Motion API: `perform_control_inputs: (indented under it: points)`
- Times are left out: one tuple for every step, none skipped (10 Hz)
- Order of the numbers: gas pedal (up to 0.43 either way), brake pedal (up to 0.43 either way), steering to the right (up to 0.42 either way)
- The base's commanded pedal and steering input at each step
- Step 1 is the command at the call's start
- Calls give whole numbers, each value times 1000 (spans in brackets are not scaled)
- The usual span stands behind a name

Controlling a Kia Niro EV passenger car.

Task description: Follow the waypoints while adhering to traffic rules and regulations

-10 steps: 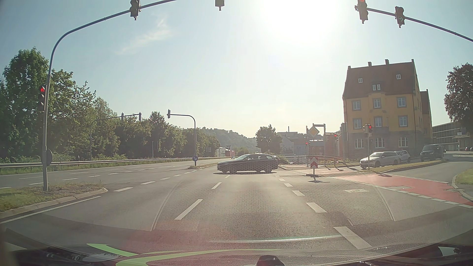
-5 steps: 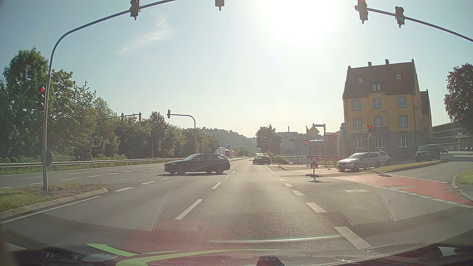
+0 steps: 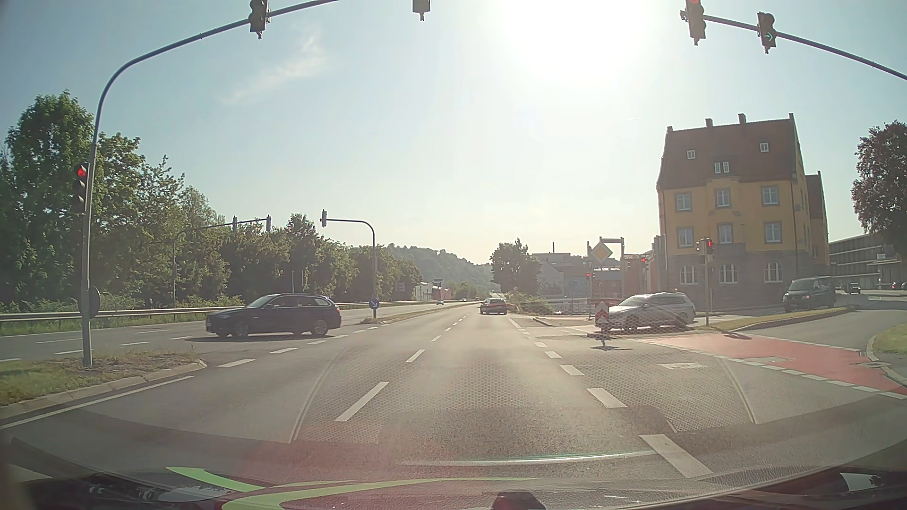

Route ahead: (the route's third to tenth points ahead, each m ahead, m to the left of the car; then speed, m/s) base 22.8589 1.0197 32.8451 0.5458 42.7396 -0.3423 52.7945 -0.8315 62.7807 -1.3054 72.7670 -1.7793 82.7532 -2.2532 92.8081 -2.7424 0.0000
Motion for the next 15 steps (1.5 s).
perform_control_inputs:
  points:
    - [0,268,1]
    - [0,268,1]
    - [0,268,1]
    - [0,268,1]
    - [0,268,1]
    - [0,268,2]
    - [0,268,2]
    - [0,268,2]
    - [0,268,2]
    - [0,268,2]
    - [0,268,2]
    - [0,268,3]
    - [0,268,2]
    - [0,268,2]
    - [0,262,2]
